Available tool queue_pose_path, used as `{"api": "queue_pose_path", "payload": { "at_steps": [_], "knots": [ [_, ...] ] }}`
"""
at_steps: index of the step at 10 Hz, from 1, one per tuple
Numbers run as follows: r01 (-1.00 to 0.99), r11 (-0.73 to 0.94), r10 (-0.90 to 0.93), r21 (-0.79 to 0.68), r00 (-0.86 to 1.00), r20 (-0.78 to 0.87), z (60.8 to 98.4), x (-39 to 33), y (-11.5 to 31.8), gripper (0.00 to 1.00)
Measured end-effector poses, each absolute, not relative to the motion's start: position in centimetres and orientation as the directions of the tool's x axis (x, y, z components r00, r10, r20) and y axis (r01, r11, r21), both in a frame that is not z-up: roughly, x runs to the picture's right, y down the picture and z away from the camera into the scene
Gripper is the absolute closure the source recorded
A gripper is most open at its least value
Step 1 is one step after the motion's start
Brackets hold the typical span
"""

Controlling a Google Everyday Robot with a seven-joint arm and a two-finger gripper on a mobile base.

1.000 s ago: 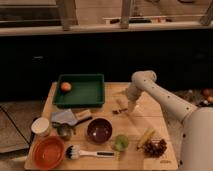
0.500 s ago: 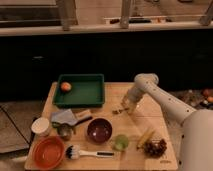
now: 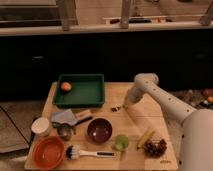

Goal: Place fork in purple bowl

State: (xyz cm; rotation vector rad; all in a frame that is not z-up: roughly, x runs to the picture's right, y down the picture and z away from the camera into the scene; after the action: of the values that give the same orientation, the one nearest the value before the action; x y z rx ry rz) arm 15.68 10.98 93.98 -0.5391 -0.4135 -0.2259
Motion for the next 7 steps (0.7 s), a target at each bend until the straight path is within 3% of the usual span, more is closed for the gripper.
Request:
{"api": "queue_pose_path", "payload": {
  "at_steps": [7],
  "knots": [
    [0.296, 0.843, -0.077, -0.449, 0.893, 0.443, 94.22, 16.26, 11.27, 1.0]
  ]
}}
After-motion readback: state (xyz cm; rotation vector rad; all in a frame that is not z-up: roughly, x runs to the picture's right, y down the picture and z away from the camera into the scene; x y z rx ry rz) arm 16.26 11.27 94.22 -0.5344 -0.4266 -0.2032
